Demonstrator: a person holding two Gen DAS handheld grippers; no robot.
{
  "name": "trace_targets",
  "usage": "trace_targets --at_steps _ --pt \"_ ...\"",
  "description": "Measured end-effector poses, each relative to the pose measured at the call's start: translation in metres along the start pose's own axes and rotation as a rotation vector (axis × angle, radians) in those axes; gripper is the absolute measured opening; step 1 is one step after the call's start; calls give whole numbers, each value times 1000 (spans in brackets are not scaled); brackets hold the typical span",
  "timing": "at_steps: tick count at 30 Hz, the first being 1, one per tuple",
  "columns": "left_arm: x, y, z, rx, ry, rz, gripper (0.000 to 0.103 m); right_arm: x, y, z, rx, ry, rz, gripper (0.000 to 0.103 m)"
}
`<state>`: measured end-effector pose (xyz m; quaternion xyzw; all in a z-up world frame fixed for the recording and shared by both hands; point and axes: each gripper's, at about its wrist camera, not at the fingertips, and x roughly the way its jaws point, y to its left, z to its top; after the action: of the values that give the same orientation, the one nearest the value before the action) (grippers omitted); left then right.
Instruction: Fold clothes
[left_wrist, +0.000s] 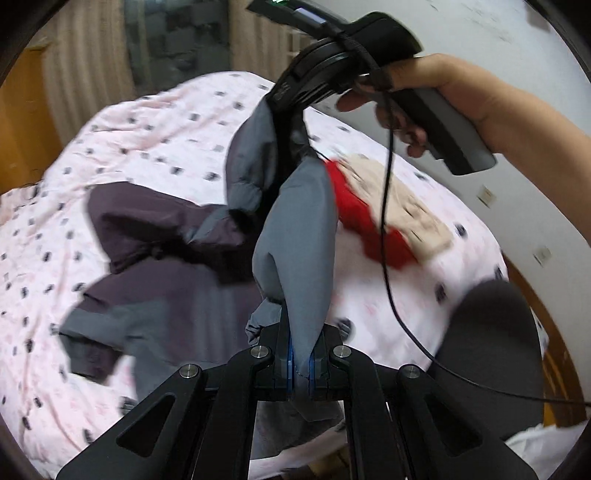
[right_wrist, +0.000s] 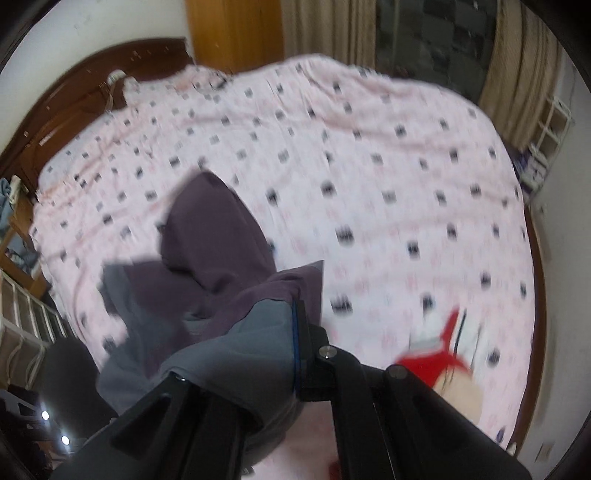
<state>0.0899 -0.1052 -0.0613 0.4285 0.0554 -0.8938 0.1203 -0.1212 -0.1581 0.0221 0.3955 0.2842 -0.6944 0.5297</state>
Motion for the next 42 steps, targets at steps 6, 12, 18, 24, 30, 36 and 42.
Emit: trace_targets --at_steps 6,12,18,24,30,36,42 --pt "23 -36 -12 106 56 -50 5 32 -27 -64 74 64 -89 2" --pt "24 -39 -35 149 83 -51 51 59 -37 -104 53 149 -215 16" --pt "12 -16 -58 131 69 0 61 61 -36 -130 -41 196 -317 52" --pt "-1 57 -71 -48 56 137 61 35 -51 -154 -51 199 -286 60" --pt "0 133 -85 -195 57 331 61 8 -90 -165 45 181 -233 69" --pt "20 202 -102 -371 82 385 61 13 -85 -173 -99 321 -322 74" --pt "33 225 -91 -455 19 299 61 10 -74 -187 -204 382 -296 74"
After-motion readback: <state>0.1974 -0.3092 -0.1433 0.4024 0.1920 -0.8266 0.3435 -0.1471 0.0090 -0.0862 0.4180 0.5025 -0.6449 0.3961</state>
